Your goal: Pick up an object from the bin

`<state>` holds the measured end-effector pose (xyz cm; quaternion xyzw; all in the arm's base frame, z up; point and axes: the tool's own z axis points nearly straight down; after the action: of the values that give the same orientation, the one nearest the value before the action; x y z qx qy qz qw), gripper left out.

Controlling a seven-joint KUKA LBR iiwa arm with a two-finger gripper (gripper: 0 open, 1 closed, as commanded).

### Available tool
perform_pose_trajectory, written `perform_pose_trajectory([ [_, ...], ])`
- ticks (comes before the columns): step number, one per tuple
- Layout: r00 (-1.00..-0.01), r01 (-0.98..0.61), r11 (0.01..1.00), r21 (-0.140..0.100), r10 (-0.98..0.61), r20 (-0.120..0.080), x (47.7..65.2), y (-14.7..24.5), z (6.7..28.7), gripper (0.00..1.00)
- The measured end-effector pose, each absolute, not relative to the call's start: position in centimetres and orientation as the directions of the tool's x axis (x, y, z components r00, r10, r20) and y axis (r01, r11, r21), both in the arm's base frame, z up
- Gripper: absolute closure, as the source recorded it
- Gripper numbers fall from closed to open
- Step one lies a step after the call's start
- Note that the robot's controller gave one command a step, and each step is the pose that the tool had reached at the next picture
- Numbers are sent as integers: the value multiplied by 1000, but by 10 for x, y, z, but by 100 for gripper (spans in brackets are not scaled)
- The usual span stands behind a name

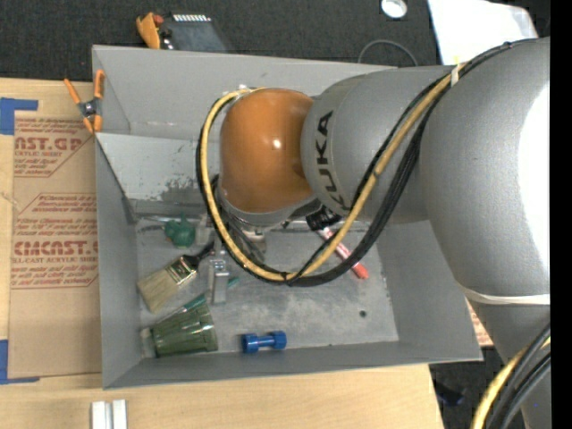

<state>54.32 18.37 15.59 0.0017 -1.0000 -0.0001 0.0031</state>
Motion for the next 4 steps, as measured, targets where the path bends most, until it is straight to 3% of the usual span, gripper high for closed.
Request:
perform_pose_trajectory([
  [1,-1000,-1,1000,2,-1,-1,545,183,161,0],
  [2,-983,-184,983,2,-184,-7,549,225,99,0],
  [3,-973,-229,973,3,-229,-3,541,239,89,0],
  [4,-974,-228,974,5,-228,-9,545,239,84,0],
])
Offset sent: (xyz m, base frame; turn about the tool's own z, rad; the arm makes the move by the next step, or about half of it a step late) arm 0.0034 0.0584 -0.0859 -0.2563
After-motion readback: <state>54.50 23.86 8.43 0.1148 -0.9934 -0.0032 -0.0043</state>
